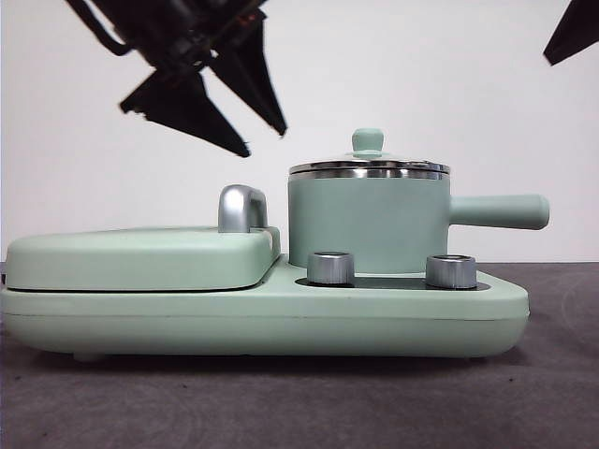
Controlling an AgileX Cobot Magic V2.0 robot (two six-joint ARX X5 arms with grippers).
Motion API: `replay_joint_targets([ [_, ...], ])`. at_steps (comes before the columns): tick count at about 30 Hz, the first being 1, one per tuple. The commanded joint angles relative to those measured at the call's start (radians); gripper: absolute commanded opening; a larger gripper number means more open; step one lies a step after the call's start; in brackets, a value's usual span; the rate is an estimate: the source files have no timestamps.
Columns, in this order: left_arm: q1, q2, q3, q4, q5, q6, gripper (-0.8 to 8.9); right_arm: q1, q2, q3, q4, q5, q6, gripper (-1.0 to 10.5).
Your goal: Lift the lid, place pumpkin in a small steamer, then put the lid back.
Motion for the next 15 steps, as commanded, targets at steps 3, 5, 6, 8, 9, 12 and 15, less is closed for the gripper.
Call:
replay_joint_targets([
  [3, 0.022, -0.072, -0.046, -0.003, -0.014, -0.003, 2.46, 0.006, 0.066, 0.008, 0.030, -0.050, 0.010, 3.5],
  [5, 0.035, -0.109, -0.074, -0.007, -0.021, -0.001, 2.46, 0.006, 0.097, 0.008, 0.043, -0.069, 0.010, 3.5],
  [6, 0.045, -0.130, -0.090, -0.007, -0.021, -0.001, 2.46, 0.006, 0.113, 0.008, 0.052, -0.074, 0.010, 3.5],
  [8, 0.062, -0.171, -0.123, -0.003, -0.021, -0.001, 2.46, 0.006, 0.144, 0.008, 0.076, -0.090, 0.010, 3.5],
  [9, 0.071, -0.195, -0.143, -0.004, -0.023, 0.001, 2.46, 0.006, 0.161, 0.009, 0.090, -0.094, 0.010, 3.5],
  [12, 0.096, -0.268, -0.203, -0.003, -0.029, 0.001, 2.46, 0.006, 0.209, 0.009, 0.138, -0.112, 0.010, 3.5],
  [15, 0.120, -0.349, -0.266, -0.005, -0.046, 0.001, 2.47, 0.006, 0.252, 0.009, 0.186, -0.141, 0.010, 3.5],
])
